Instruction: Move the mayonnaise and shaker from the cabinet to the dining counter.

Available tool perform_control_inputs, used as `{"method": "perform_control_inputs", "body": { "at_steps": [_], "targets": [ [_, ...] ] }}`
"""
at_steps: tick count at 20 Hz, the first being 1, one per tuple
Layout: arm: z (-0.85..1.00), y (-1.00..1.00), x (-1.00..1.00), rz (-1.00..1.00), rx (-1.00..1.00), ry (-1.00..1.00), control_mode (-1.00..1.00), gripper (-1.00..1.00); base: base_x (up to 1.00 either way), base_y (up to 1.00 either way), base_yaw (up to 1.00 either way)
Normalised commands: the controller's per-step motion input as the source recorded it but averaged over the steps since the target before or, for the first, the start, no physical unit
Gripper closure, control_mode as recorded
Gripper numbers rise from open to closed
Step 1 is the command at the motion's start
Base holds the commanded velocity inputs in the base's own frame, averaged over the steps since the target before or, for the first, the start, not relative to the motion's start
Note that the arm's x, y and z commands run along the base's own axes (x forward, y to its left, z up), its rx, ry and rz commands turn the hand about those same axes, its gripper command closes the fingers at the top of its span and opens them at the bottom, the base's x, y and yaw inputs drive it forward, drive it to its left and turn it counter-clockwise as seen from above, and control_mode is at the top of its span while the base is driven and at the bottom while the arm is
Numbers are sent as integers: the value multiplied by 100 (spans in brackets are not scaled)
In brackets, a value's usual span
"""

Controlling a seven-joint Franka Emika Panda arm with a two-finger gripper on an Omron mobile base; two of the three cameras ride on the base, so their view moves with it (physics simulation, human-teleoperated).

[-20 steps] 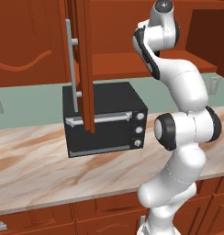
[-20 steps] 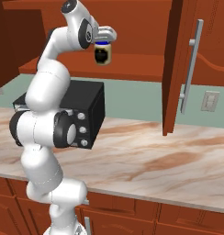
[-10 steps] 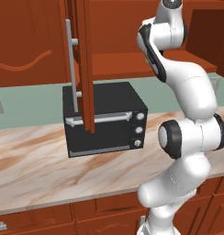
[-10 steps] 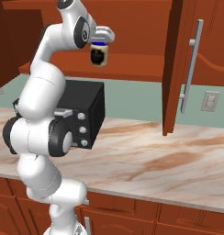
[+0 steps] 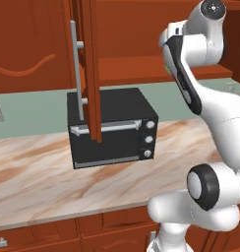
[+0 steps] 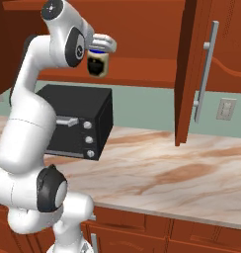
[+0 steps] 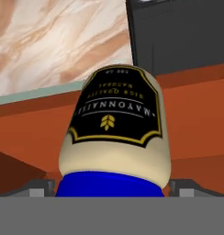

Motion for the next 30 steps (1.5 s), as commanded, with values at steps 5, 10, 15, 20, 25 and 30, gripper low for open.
{"method": "perform_control_inputs", "body": {
  "at_steps": [5, 10, 15, 20, 25, 30],
  "targets": [
    [19, 0, -100, 0, 0, -1, -100, 100, 0, 0, 0],
    [3, 1, -100, 0, 0, 1, -100, 100, 0, 0, 0],
    [-4, 6, -100, 0, -2, 9, -100, 100, 0, 0, 0],
    [-29, 18, -91, 0, -3, 21, -100, 100, 0, 0, 0],
    [-43, 24, -55, 0, -3, 27, -100, 100, 0, 0, 0],
    [-53, 36, -12, 0, 0, 26, -100, 100, 0, 0, 0]
  ]
}}
